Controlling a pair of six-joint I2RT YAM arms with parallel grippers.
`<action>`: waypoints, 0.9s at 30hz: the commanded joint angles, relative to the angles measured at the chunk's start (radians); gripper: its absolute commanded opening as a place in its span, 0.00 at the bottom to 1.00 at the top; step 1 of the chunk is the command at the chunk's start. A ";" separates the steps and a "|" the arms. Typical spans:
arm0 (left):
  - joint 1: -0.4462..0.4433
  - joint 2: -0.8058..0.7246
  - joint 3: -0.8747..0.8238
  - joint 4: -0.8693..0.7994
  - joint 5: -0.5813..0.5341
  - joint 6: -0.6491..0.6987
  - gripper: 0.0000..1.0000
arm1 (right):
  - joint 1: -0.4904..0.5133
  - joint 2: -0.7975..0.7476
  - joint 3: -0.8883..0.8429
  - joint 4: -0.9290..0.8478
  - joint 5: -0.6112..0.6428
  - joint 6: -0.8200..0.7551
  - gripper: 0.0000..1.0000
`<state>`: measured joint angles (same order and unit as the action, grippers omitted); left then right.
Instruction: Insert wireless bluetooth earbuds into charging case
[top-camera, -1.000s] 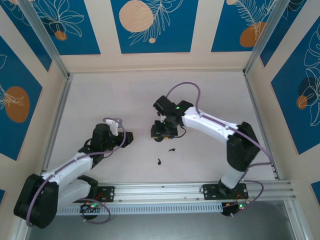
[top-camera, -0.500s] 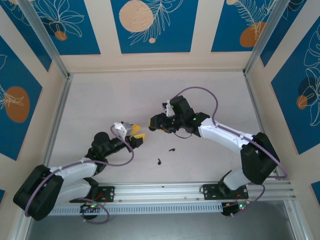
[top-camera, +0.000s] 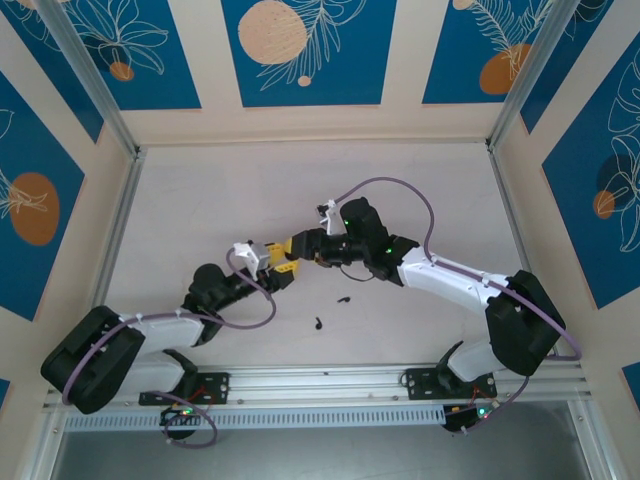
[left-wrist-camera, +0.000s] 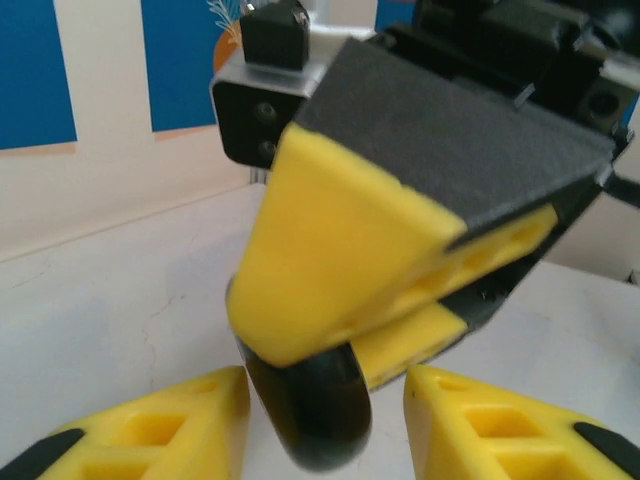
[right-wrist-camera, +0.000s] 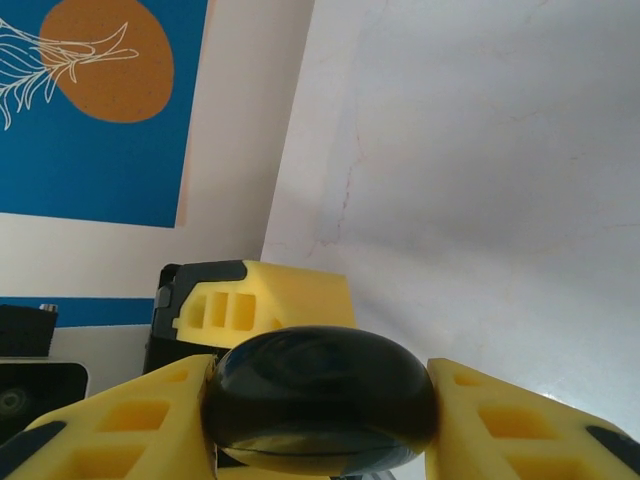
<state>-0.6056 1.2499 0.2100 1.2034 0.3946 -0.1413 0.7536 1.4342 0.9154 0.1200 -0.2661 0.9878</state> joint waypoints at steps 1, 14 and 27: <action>-0.014 0.004 0.024 0.085 -0.038 -0.036 0.39 | 0.012 -0.030 -0.020 0.024 -0.015 0.007 0.46; -0.015 -0.089 0.059 -0.099 -0.030 -0.060 0.17 | 0.009 -0.113 -0.015 -0.096 0.042 -0.181 0.67; 0.018 -0.033 0.103 0.022 0.285 -0.129 0.17 | -0.221 -0.407 -0.171 -0.086 -0.364 -1.087 0.71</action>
<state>-0.5976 1.1919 0.2840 1.1233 0.5594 -0.2310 0.5591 1.0481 0.7723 0.0437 -0.4198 0.2481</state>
